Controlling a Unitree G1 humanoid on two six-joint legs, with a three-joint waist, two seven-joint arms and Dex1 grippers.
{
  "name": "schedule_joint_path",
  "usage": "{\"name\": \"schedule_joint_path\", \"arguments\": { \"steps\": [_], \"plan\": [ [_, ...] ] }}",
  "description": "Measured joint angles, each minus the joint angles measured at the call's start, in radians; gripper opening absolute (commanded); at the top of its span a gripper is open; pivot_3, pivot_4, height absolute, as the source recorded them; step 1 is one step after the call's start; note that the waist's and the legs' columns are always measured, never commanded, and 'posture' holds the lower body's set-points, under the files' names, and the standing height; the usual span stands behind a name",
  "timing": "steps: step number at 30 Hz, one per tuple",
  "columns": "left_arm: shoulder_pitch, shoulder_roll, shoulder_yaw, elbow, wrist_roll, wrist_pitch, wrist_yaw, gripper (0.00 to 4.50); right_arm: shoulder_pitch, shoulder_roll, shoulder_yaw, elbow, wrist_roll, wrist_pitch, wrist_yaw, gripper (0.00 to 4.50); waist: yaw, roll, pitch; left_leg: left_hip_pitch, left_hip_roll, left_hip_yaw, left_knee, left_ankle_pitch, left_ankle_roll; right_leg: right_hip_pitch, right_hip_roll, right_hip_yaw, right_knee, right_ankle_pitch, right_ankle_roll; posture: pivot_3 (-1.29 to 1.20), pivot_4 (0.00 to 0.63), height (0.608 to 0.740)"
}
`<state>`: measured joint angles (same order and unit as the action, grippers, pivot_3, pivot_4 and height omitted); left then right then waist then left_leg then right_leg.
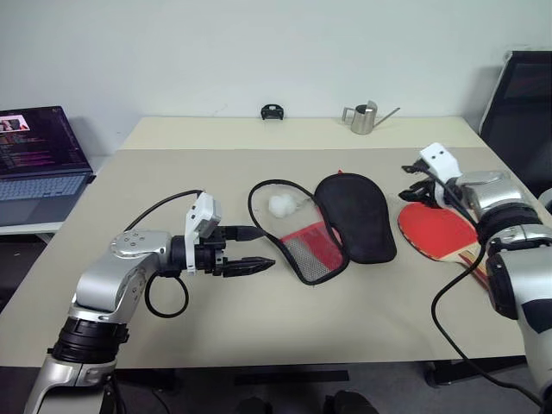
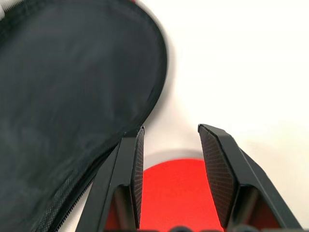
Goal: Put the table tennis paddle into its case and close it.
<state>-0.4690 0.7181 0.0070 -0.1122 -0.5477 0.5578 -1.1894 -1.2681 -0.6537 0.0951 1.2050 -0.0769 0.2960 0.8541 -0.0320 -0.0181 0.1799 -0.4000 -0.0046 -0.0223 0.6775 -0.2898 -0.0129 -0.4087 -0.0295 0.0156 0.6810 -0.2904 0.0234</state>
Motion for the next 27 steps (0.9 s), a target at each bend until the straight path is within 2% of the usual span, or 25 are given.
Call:
{"name": "schedule_joint_path", "arguments": {
  "steps": [3,5,7,11,14,18,27],
  "plan": [
    [-0.010,-0.013,-0.001,-0.002,-0.002,0.001,0.001,3.81,0.087,-0.046,-0.049,-0.111,0.048,0.032,0.068,1.95,0.001,0.000,0.000,0.000,0.000,0.000,0.000,0.000,0.001,0.001,0.000,0.000,0.000,0.000,0.000,0.00,0.150,0.740],
    [-0.017,-0.020,-0.002,-0.004,-0.003,0.002,0.001,3.81,0.165,-0.069,-0.083,-0.193,0.087,0.102,0.096,2.30,0.003,0.000,0.000,0.000,0.000,0.000,0.001,0.000,0.001,0.001,0.000,0.000,0.000,0.000,0.000,0.00,0.150,0.740],
    [-0.027,-0.031,-0.004,-0.005,-0.003,0.002,0.002,3.81,0.260,-0.091,-0.129,-0.319,0.136,0.187,0.103,2.84,0.004,0.000,0.000,0.000,0.000,-0.001,0.001,0.000,0.001,0.001,0.000,0.000,0.000,0.000,0.000,0.00,0.150,0.740],
    [-0.067,-0.049,-0.017,-0.005,-0.001,0.003,0.011,3.81,0.458,-0.132,-0.205,-0.606,0.197,0.361,0.071,4.22,0.006,0.000,0.000,0.000,0.000,0.000,0.001,-0.001,0.001,0.001,0.000,0.000,0.001,0.000,0.000,0.00,0.150,0.740],
    [-0.104,-0.072,-0.039,0.002,0.001,0.001,0.019,3.81,0.657,-0.173,-0.297,-0.820,0.262,0.488,0.058,4.22,0.012,0.000,0.000,0.000,0.000,-0.001,0.002,-0.002,0.003,0.002,0.000,-0.001,0.000,0.000,0.000,0.00,0.150,0.740],
    [-0.126,-0.081,-0.058,0.009,0.001,0.000,-0.001,3.81,0.840,-0.191,-0.387,-0.963,0.314,0.561,0.033,4.22,0.008,0.001,-0.001,0.002,0.000,0.001,0.002,-0.002,0.004,0.002,0.000,0.001,0.002,0.000,0.000,0.00,0.150,0.740],
    [-0.169,-0.096,-0.093,0.034,0.002,-0.007,-0.044,3.81,0.966,-0.226,-0.449,-0.956,0.340,0.538,-0.006,4.22,0.001,0.001,-0.001,0.004,0.000,0.001,0.002,-0.002,0.004,0.004,0.001,0.001,0.003,0.000,0.001,0.00,0.150,0.740]
  ]
}}
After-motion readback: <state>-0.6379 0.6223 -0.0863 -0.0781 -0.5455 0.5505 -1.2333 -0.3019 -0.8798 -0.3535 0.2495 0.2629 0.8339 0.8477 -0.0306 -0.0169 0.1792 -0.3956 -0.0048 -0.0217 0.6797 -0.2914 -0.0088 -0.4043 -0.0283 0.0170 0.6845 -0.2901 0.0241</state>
